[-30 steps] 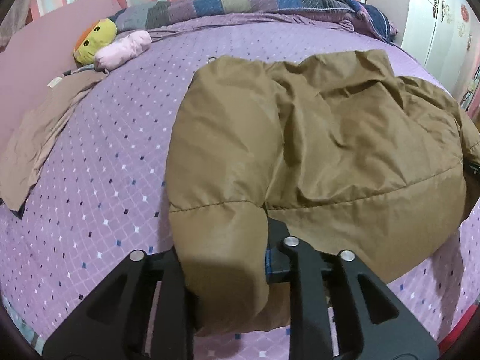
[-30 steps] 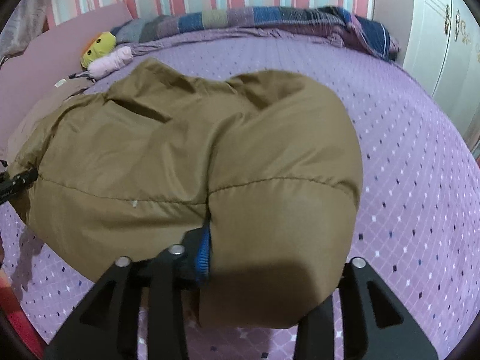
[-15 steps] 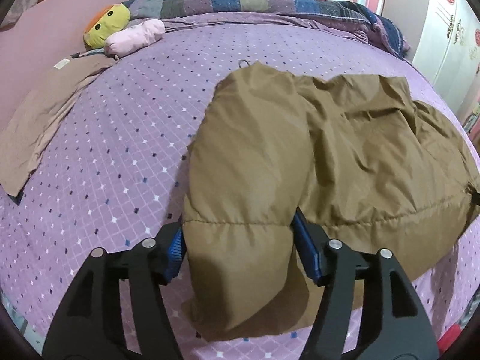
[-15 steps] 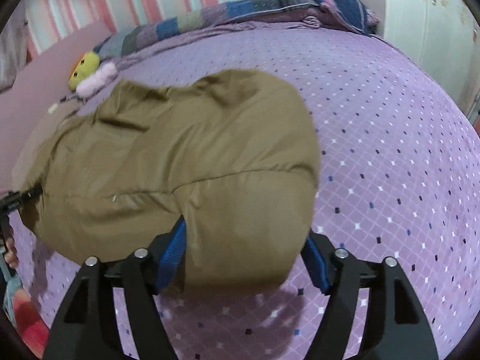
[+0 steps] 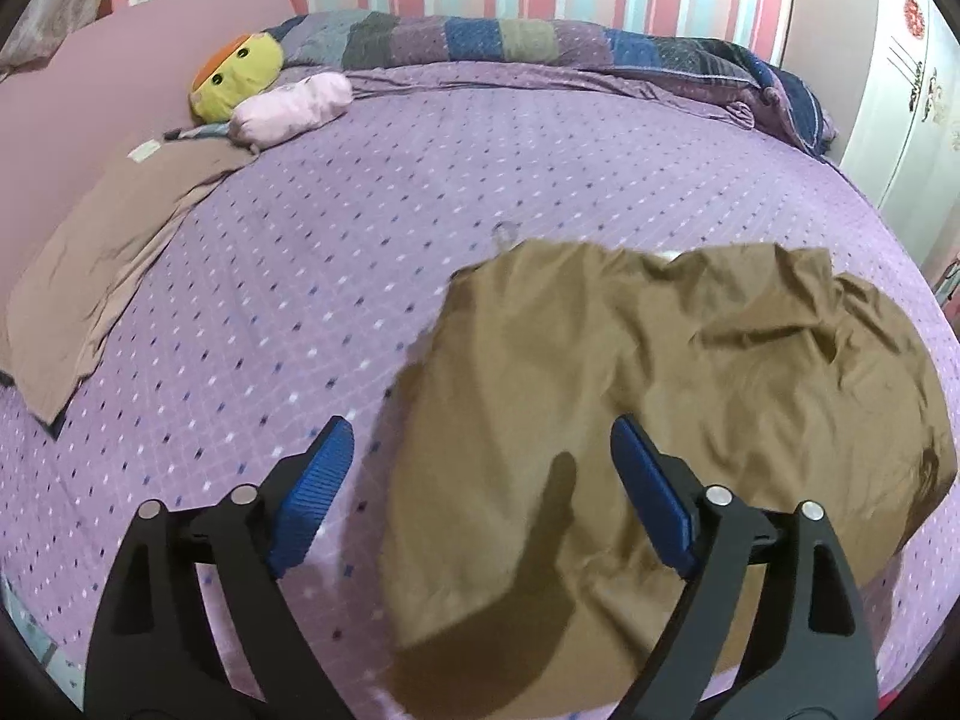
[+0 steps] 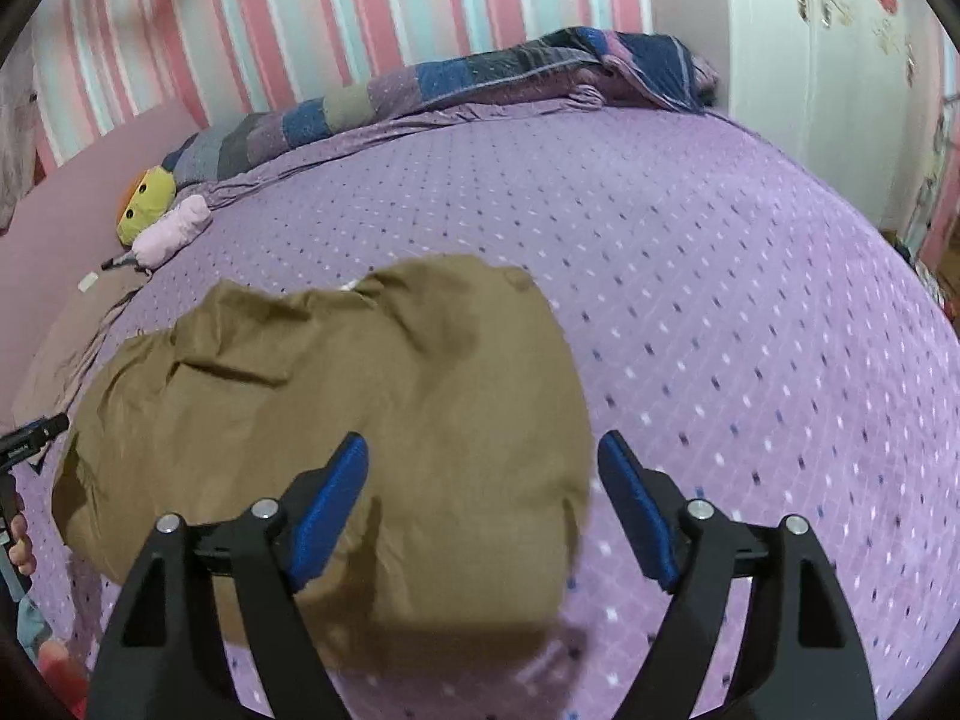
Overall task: Fold large clothes
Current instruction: 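Lay the edge down on the bundle and open both tools, then withdraw both open tools back from the folded jacket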
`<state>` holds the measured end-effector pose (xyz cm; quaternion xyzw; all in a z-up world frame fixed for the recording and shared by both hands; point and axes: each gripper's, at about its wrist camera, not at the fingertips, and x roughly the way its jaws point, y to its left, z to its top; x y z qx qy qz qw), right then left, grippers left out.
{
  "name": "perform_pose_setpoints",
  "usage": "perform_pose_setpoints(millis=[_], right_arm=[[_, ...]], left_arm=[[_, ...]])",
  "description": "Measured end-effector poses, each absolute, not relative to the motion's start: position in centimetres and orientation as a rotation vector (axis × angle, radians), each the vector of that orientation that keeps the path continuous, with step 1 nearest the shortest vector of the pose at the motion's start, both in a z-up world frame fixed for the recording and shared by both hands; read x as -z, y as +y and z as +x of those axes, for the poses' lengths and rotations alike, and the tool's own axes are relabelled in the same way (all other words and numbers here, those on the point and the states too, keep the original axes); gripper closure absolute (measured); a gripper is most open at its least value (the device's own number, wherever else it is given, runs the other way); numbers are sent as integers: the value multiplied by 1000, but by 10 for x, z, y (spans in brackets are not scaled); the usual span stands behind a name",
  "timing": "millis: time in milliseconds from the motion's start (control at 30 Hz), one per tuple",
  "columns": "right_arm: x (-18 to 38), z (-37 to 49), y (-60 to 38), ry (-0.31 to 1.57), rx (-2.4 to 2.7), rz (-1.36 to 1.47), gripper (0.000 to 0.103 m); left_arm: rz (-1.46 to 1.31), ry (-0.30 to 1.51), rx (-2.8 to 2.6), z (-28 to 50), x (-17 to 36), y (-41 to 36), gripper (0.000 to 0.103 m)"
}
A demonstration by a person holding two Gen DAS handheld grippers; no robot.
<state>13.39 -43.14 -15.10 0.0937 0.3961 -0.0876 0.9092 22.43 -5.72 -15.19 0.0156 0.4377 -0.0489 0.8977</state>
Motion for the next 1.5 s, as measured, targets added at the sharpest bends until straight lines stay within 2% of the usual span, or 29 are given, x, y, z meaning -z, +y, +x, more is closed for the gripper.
perform_pose_setpoints(millis=[233, 400, 600, 700, 767, 800, 967, 1067, 1200, 1500], right_arm=[[191, 211, -399, 901, 226, 126, 24], [221, 238, -414, 970, 291, 142, 24], [241, 247, -428, 1004, 329, 173, 24], [223, 234, -421, 947, 314, 178, 24], [202, 216, -409, 871, 265, 196, 15], [195, 208, -403, 844, 253, 195, 12], [151, 150, -342, 723, 164, 145, 2], [135, 116, -304, 670, 137, 133, 2], [126, 82, -267, 690, 175, 139, 2], [109, 33, -230, 688, 262, 96, 2]], left_arm=[[74, 992, 49, 268, 187, -80, 16], [68, 1040, 36, 295, 219, -71, 16], [-10, 1057, 55, 309, 232, -53, 12], [-2, 1039, 45, 300, 218, -48, 14], [13, 985, 30, 281, 197, -46, 11], [13, 959, 26, 272, 187, -46, 3], [0, 867, 35, 215, 138, -47, 3], [14, 801, 23, 176, 117, -47, 3], [5, 760, 13, 124, 100, -45, 3], [-33, 792, 110, 61, 85, -43, 3]])
